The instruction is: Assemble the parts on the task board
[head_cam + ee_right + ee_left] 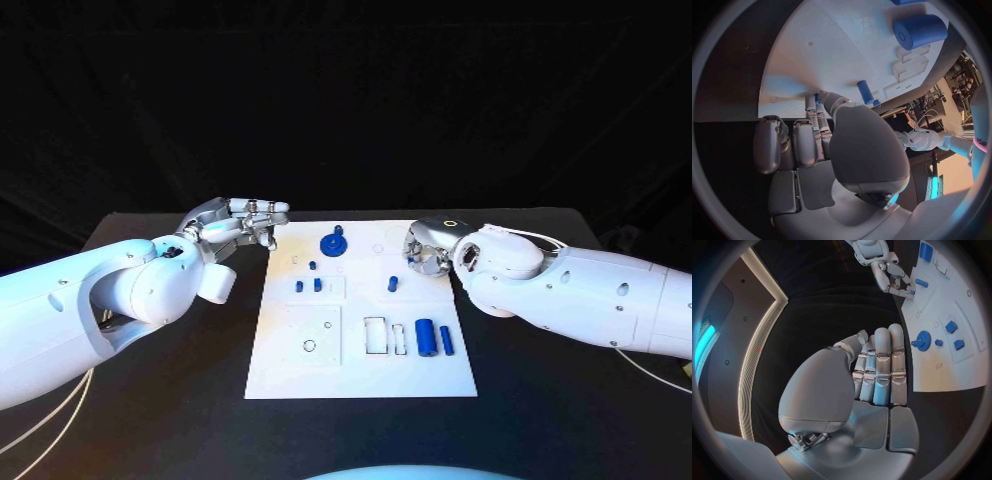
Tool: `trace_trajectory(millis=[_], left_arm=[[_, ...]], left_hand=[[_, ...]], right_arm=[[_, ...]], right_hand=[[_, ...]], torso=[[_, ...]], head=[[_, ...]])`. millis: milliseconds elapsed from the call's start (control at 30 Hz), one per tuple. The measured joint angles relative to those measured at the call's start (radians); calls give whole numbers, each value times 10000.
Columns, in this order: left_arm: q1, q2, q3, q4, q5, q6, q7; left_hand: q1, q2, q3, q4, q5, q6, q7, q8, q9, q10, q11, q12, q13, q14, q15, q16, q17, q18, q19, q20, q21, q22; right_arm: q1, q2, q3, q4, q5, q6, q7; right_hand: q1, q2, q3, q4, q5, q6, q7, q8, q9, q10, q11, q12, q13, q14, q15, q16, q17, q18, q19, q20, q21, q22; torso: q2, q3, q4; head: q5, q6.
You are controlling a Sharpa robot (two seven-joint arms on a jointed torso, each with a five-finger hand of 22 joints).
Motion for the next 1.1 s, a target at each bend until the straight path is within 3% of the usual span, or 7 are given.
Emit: trace_trajectory(millis=[300,500,633,900,1100], left_arm=[[0,4,-3,-1,-39,-74,-127],[1,19,-3,-12,-91,-102,-215],[1,20,-3,-16,-128,-124,-271],[1,8,-5,7,-165,-153,-398],[1,10,-5,13,-180,-160,-457]], left_hand=[[0,0,-42,-41,0,-75,71,0,-31,-71,71,0,-1,0,1,0,-34,-23,36,36,0,-12],[0,0,-23,-60,0,-125,62,0,-47,-127,56,0,-7,0,1,0,-49,-24,36,37,0,-21],[0,0,-15,-67,0,-145,72,0,-57,-143,72,0,-12,0,1,0,-61,-25,55,18,0,-21],[0,0,-43,-94,0,-181,106,0,-76,-178,108,38,-21,76,-2,0,-61,-27,147,4,0,-20],[0,0,-43,-94,0,-181,106,0,-80,-179,108,38,-20,76,-1,0,-61,-27,146,3,0,-20]], right_arm=[[0,90,7,-9,-432,194,-127],[-12,105,3,30,-692,257,-199],[-29,77,-8,87,-813,199,-228],[-46,-67,-53,288,-898,-278,-251],[102,-89,-21,463,-870,-927,-163]], right_hand=[[25,25,142,-142,-125,50,20,40,16,-8,67,-81,-18,-36,-36,0,-11,0,0,0,1,-1],[-43,92,413,-333,-655,50,20,40,24,-9,99,-157,-143,-36,-36,0,-11,-1,0,0,1,-2],[-47,96,468,-388,-732,50,21,40,34,-10,101,-179,-178,-36,-36,0,-11,0,0,0,28,0],[-84,132,574,-423,-748,48,21,38,42,-4,96,-211,-175,-36,-36,-47,-62,-1,92,-20,253,6],[-84,131,646,-483,-751,83,57,35,50,13,77,-214,-186,-36,-36,-54,-56,-1,92,-20,253,5]], torso=[[-9,-6,-4],[-14,-4,-4],[-14,-5,-4],[-10,-5,-5],[-5,-3,-4]], head=[[8,-18],[5,-1],[10,7],[26,3],[15,5]])
